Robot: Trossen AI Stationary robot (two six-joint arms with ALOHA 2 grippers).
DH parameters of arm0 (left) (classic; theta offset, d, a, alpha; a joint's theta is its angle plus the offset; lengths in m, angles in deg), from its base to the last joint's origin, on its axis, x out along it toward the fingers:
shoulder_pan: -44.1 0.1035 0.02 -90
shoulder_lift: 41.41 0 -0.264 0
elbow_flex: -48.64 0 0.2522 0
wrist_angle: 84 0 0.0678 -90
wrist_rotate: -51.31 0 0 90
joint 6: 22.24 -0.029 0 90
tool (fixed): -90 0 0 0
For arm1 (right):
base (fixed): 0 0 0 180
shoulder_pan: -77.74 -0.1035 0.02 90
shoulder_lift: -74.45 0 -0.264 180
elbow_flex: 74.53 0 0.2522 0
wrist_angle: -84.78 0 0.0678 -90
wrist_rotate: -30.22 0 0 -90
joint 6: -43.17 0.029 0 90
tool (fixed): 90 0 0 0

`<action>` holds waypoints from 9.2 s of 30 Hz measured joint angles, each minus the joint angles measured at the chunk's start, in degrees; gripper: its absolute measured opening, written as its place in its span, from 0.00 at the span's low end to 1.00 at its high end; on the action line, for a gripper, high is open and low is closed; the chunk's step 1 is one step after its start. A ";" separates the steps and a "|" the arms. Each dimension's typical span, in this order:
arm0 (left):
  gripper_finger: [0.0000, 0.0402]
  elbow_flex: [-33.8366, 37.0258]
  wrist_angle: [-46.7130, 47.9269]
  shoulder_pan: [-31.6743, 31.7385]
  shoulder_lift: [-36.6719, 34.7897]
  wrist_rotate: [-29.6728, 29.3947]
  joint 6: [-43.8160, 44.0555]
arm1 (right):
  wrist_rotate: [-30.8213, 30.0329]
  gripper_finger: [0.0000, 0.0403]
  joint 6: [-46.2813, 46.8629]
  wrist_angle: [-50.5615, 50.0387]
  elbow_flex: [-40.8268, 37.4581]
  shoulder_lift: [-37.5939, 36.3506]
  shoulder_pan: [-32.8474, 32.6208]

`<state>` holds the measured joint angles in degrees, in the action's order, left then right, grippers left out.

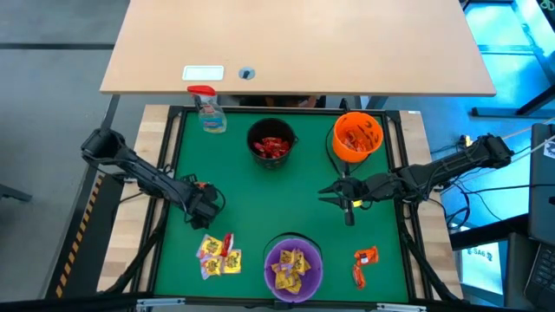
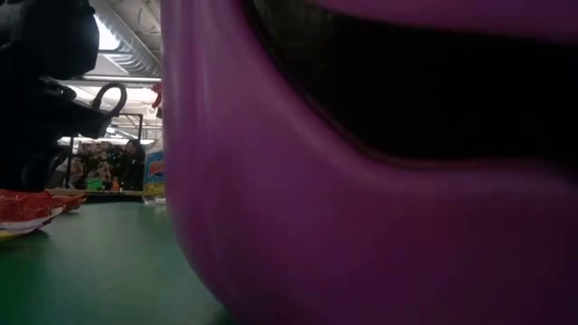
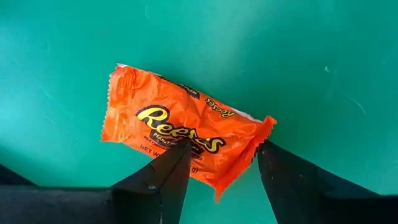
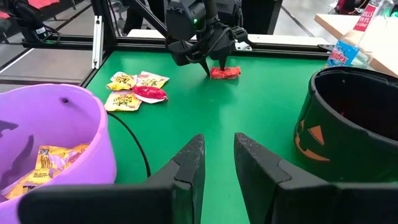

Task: Sort candy
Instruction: Put the orange chocolate into the orange bucket, then put the red chocolate into the black bucket

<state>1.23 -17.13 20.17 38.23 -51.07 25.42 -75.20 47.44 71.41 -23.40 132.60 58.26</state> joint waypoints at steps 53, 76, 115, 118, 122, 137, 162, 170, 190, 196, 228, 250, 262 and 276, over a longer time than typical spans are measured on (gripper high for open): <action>0.00 -32.70 -37.62 19.85 -0.11 23.76 -49.38 | -3.29 0.65 -30.83 10.00 21.03 24.52 2.49; 0.00 -30.40 -38.98 19.79 -0.09 27.39 -47.72 | -0.52 0.65 -34.99 7.20 24.59 30.31 2.64; 0.44 -30.37 -40.75 19.37 -4.27 18.32 -46.67 | -12.68 0.19 -36.56 4.45 24.59 28.49 2.67; 0.45 -30.38 -38.31 18.97 -6.86 14.62 -47.18 | -17.03 0.19 -35.90 -0.39 24.57 26.01 2.67; 0.45 -30.39 -34.49 18.69 -10.45 8.11 -48.01 | -22.47 0.19 -31.18 -9.87 24.61 21.28 3.43; 0.45 -27.65 -30.04 17.87 -11.27 -0.59 -47.99 | -13.51 0.19 -6.17 -55.37 24.41 4.54 24.80; 0.44 -15.85 -42.12 17.73 -11.89 -1.61 -43.25 | 1.15 0.38 -12.43 -48.77 6.78 -5.73 52.17; 0.44 -15.91 -38.25 17.16 -17.13 1.92 -41.44 | 6.01 0.48 -11.72 -51.69 10.31 -8.22 52.13; 0.44 -15.91 -20.92 -2.57 -12.36 2.80 -17.24 | 10.50 0.40 7.27 -37.77 16.13 -14.11 19.97; 0.44 -15.91 -20.96 -7.33 -7.91 2.24 -11.78 | -0.69 0.40 13.67 -37.38 16.11 -8.55 5.60; 0.45 -15.91 -20.56 -10.43 7.80 4.66 10.81 | -17.59 0.40 39.28 -37.27 16.09 7.76 -21.90; 0.36 -16.03 -23.42 -4.51 15.50 10.25 13.30 | -18.88 0.40 39.01 -37.33 16.09 7.76 -21.77; 0.03 -16.90 -23.90 1.59 13.47 9.89 3.74 | -18.95 0.40 38.97 -37.33 16.09 7.76 -21.77; 0.02 -28.13 -20.98 15.47 2.22 -5.25 -19.16 | -20.93 0.40 38.53 -37.51 16.09 7.74 -21.75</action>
<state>-26.90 -38.12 35.65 40.45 -56.33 6.25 -96.13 85.98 33.90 -7.32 140.34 36.51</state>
